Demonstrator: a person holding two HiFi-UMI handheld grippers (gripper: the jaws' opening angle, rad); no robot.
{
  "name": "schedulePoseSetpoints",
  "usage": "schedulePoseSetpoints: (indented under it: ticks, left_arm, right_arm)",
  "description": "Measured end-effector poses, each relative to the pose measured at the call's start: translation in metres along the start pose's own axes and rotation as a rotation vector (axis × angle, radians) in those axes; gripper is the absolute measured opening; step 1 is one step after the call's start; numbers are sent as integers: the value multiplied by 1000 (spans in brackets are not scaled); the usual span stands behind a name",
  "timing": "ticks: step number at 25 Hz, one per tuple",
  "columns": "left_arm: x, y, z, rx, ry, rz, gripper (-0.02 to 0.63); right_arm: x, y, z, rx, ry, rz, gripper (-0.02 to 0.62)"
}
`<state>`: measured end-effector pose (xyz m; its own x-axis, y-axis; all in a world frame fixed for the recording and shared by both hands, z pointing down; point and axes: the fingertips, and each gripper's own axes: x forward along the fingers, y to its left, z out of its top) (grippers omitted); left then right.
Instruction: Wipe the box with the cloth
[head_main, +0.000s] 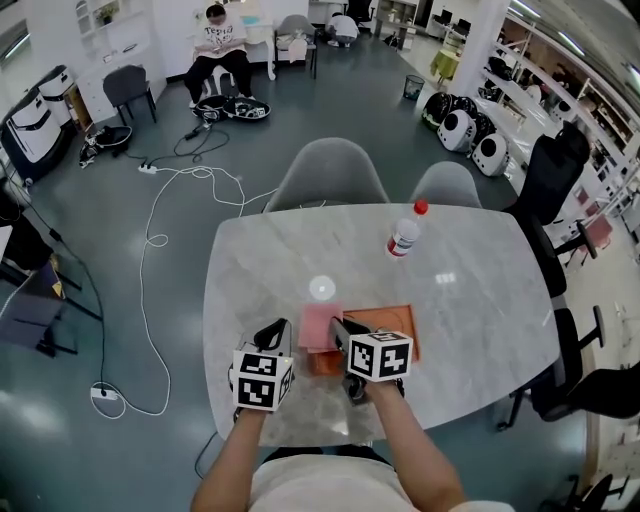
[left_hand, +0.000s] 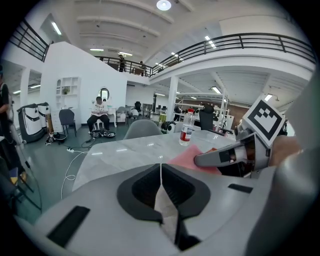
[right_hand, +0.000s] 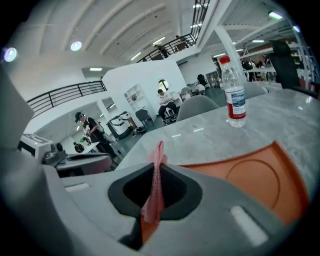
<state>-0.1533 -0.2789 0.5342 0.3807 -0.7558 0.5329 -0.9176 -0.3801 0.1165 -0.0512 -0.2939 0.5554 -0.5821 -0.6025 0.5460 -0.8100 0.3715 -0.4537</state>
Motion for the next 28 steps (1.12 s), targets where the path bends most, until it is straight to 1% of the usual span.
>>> schedulePoseSetpoints:
  ticks: [3, 7, 17, 28]
  left_arm:
    - [4, -3, 1, -1, 8, 6, 17]
    - [11, -9, 6, 2, 14, 13, 17]
    - [21, -21, 10, -3, 19, 25, 17]
    - [25, -42, 12, 2, 20, 34, 17]
  right_arm:
    - [-1, -6, 2, -48, 19, -22, 17]
    - [-4, -16, 4, -73, 42, -37, 17]
    - [-12, -36, 4, -72, 62, -48, 17]
    - [-35, -67, 11, -66, 38, -90, 17]
